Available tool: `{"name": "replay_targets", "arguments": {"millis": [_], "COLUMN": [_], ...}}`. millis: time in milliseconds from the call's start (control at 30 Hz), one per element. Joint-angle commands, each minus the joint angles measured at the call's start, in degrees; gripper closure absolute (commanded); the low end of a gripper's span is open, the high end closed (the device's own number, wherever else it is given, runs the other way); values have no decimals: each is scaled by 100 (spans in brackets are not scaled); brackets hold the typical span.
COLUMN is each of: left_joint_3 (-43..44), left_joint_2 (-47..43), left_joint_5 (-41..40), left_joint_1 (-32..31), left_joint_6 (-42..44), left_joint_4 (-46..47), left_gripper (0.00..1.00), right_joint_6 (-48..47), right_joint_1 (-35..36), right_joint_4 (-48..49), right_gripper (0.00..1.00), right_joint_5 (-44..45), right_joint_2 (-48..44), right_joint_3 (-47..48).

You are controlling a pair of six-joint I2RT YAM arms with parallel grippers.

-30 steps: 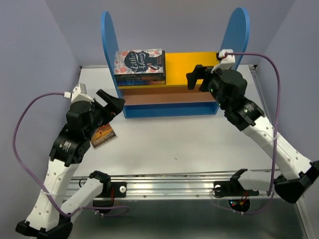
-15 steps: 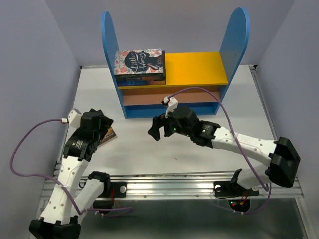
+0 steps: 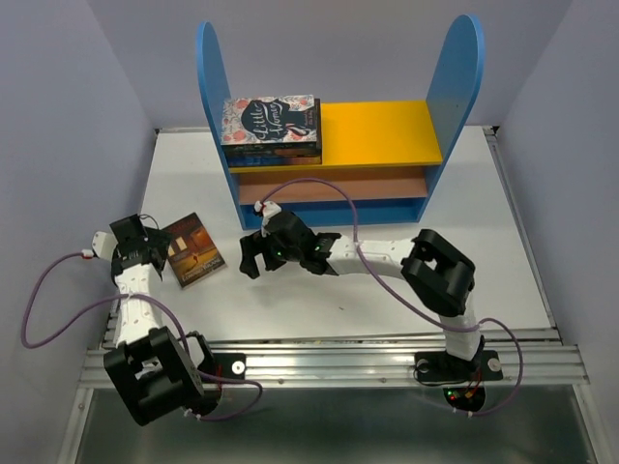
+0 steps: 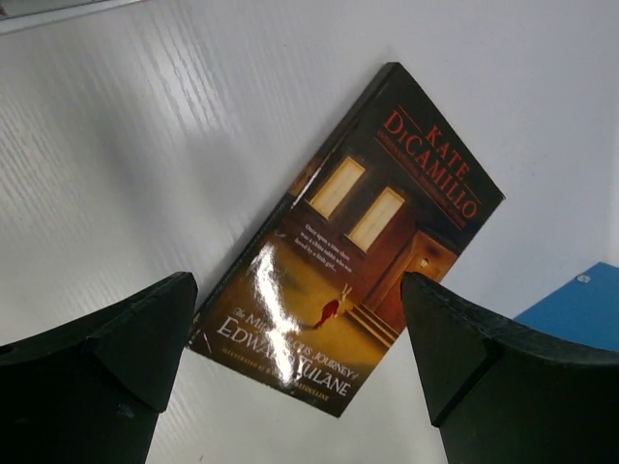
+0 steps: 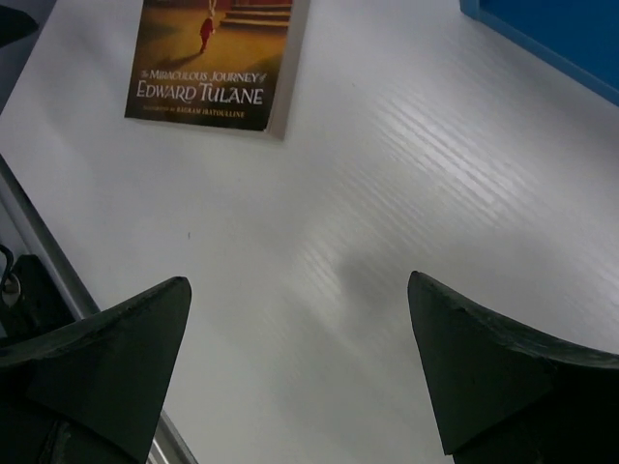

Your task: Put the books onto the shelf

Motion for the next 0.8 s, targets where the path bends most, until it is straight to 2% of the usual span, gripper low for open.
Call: {"name": "replay_targets", "arguments": {"millis": [0, 167, 300, 600, 767], "left_joint_3": [-82, -82, -126, -108, -188], "left_joint_2": [605, 1258, 1644, 2444, 2621], "left_joint_5": [242, 970, 1060, 1332, 1587], "left_joint_1": [379, 574, 574, 574, 574], "left_joint_6": [377, 386, 395, 693, 807], "left_joint_4": [624, 1099, 1406, 1688, 1872], "left_gripper": [1, 3, 4, 21, 26], "right_joint_6": [-169, -337, -170, 50, 190], "right_joint_1": [46, 46, 46, 46, 46], "right_joint_4": [386, 351, 228, -273, -458], "right_gripper": [0, 0, 0, 0, 0], "right_joint_5": [-92, -478, -962, -1208, -1287], "right_joint_2": [622, 1483, 2117, 3199, 3472], "right_joint_3": [931, 2098, 2777, 3904, 4273]}}
